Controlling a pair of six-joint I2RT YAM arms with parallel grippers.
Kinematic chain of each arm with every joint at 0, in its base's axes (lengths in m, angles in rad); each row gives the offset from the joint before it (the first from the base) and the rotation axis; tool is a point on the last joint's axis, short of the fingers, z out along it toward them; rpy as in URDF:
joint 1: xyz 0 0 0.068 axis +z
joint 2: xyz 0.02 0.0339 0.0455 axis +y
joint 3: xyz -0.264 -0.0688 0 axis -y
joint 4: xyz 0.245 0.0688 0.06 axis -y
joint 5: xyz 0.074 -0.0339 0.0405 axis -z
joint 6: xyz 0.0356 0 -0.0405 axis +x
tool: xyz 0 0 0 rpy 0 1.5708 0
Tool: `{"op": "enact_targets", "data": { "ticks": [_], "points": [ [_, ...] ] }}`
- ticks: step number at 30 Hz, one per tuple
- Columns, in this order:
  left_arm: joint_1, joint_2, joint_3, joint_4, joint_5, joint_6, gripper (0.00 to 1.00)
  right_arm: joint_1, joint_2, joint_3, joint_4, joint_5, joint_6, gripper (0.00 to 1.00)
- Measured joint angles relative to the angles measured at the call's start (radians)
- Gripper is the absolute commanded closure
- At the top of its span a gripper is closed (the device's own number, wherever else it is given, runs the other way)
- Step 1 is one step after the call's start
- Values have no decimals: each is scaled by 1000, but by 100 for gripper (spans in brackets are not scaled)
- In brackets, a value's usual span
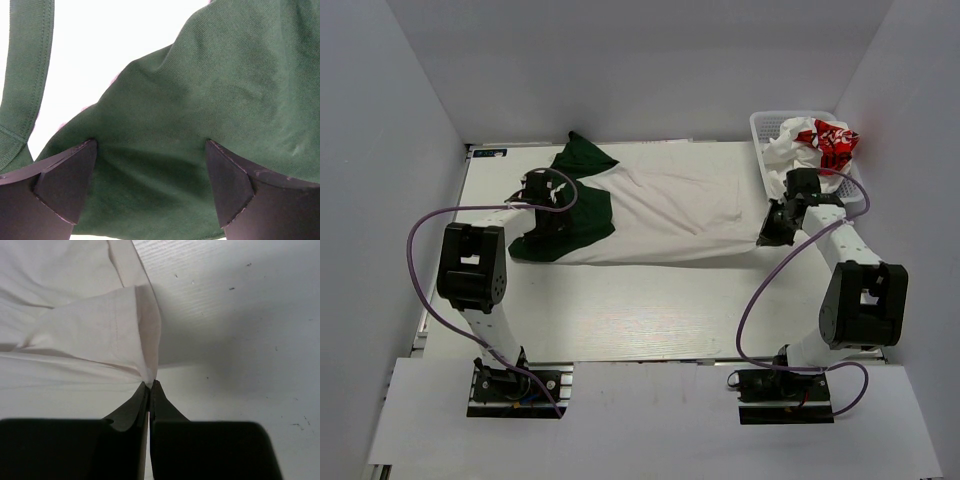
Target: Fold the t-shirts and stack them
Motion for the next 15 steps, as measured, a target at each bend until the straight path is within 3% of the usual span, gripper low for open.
{"op": "enact_targets", "data": {
  "ticks": [10,12,13,14,15],
  "points": [
    [13,0,1,1,22,-9,0,-9,46,40,-17,-6,3,86],
    [15,-1,1,1,23,-10,0,-9,70,40,-26,22,11,75],
    [15,-1,1,2,22,-10,0,-10,83,40,-32,50,14,64],
    [17,-1,1,3,20,-9,0,-12,94,40,-37,76,23,50],
    [19,-1,1,5,19,-9,0,-16,106,40,-45,114,28,25]
  ]
}}
